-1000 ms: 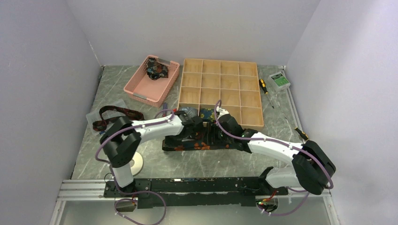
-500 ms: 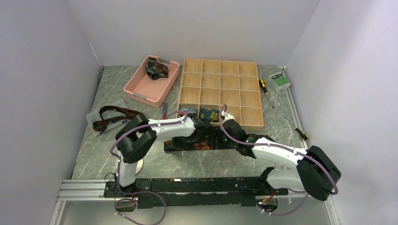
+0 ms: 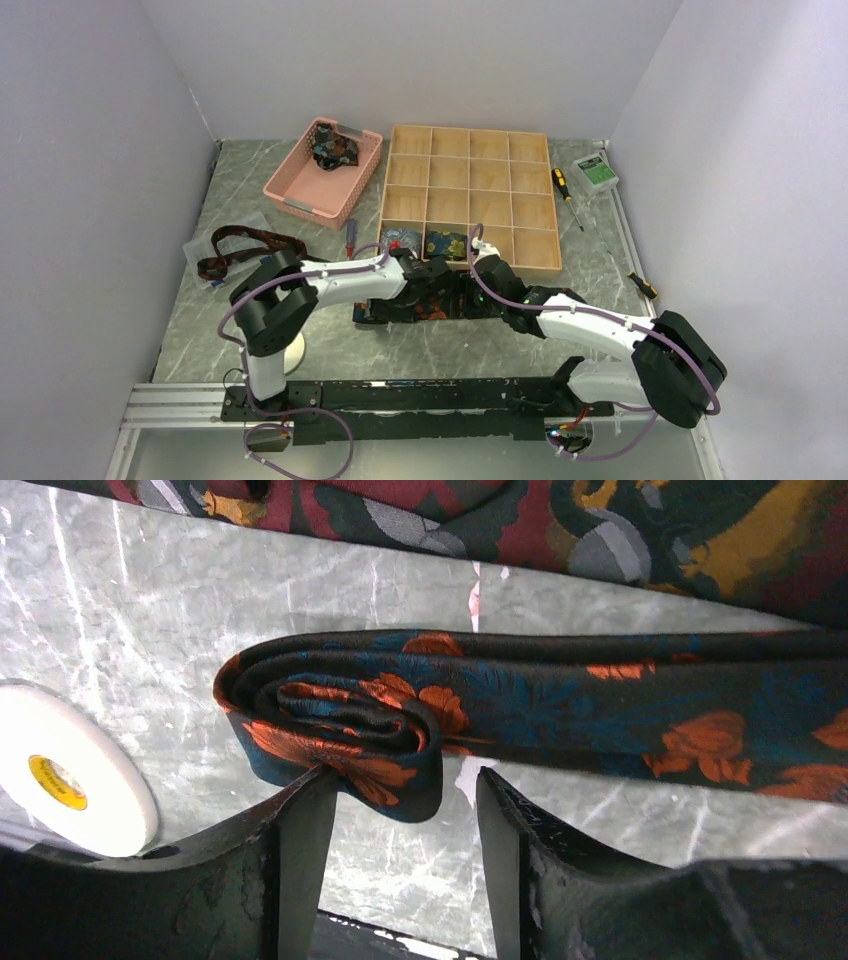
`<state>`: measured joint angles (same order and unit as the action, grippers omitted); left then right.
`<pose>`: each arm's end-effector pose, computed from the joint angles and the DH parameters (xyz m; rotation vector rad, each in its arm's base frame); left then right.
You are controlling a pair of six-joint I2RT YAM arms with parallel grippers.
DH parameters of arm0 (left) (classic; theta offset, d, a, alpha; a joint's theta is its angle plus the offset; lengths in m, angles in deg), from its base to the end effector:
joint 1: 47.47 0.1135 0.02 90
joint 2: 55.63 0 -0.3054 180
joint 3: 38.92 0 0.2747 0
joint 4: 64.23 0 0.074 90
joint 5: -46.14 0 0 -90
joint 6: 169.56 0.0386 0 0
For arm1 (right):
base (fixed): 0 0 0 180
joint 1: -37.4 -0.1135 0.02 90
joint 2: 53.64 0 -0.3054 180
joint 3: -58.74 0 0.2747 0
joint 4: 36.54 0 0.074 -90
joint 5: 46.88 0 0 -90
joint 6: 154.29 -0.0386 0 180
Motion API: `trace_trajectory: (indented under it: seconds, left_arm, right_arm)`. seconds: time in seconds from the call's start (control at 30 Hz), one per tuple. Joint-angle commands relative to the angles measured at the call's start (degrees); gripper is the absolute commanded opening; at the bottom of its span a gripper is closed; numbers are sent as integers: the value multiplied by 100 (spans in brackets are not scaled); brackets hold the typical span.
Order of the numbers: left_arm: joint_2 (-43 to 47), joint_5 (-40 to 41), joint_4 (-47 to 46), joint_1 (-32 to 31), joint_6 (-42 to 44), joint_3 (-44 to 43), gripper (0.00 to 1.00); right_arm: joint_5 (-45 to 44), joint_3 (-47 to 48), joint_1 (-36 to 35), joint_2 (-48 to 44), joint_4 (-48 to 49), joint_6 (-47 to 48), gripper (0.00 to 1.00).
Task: Roll the ties
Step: Roll the tie at the center of the board.
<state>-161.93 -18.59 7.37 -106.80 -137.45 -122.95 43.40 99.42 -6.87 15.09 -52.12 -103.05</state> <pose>0.1940 -0.2949 0.1939 0.0558 2.7712 0.4036 0.1668 0.1629 0.1912 -0.1202 2.4453 0.6995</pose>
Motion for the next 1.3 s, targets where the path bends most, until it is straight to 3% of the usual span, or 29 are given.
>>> trace_trajectory:
  seconds: [0.0,0.33,0.47,0.57,0.7,0.9,1.27]
  left_arm:
    - [691,-160,-376,-25,7,216,60]
    - [1631,38,-320,-5,-107,500,64]
    - [2353,223,-509,174,-320,1091,66]
    - [3496,-140,-1428,697,-222,2122,66]
    - [5175,-1340,-3181,1830,148,3593,67]
    - [6876,-1993,-3960,2583,422,4785,74]
    - [7071,-2414,-4165,3025,423,5280,75]
  right_arm:
    - [68,21,19,-79,278,-30,66]
    - [738,135,19,-32,662,88,70]
    - [1320,287,-95,147,1054,0,71]
    - [1580,534,-311,629,1311,-79,70]
    - [1602,1043,-640,1237,1330,9,68]
    - [1538,1775,-861,1984,1188,64,62]
    - [1879,2492,-925,2973,1054,70,54]
